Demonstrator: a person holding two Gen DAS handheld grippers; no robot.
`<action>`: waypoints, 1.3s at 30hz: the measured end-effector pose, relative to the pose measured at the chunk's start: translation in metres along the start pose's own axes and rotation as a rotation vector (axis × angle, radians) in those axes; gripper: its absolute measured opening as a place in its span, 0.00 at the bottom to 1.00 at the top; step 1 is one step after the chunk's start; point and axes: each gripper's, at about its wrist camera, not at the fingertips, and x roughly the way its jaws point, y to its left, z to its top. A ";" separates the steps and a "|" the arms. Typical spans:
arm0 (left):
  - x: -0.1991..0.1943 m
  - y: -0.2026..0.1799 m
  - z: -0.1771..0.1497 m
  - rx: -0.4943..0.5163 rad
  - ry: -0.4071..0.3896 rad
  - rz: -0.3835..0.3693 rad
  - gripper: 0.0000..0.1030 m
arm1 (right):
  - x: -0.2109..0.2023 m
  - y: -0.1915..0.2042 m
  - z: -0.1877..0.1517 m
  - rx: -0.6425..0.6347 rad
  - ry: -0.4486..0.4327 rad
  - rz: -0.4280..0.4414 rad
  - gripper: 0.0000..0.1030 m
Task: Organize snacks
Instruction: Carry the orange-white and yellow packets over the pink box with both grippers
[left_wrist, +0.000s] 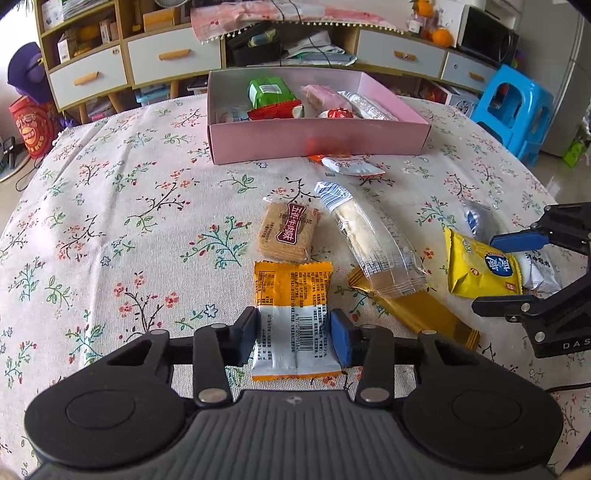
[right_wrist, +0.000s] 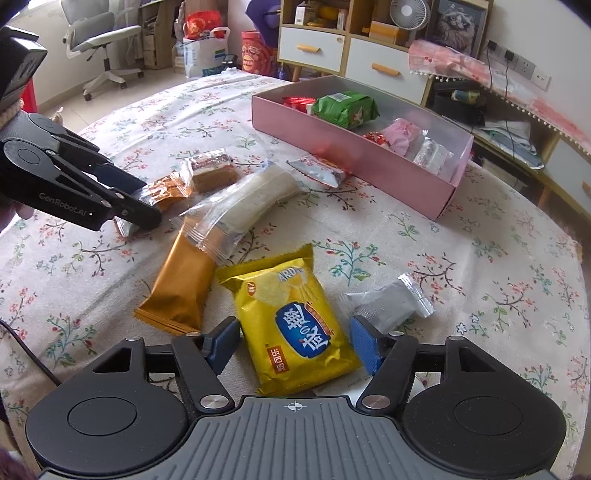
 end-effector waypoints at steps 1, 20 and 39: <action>0.000 0.000 0.000 -0.002 0.002 0.000 0.38 | 0.000 0.000 0.000 0.001 0.001 0.003 0.63; -0.011 0.006 0.009 -0.047 -0.012 -0.006 0.37 | -0.007 -0.001 0.018 0.080 -0.018 0.014 0.51; -0.025 0.021 0.058 -0.245 -0.098 -0.073 0.37 | -0.012 -0.044 0.075 0.476 -0.014 -0.009 0.51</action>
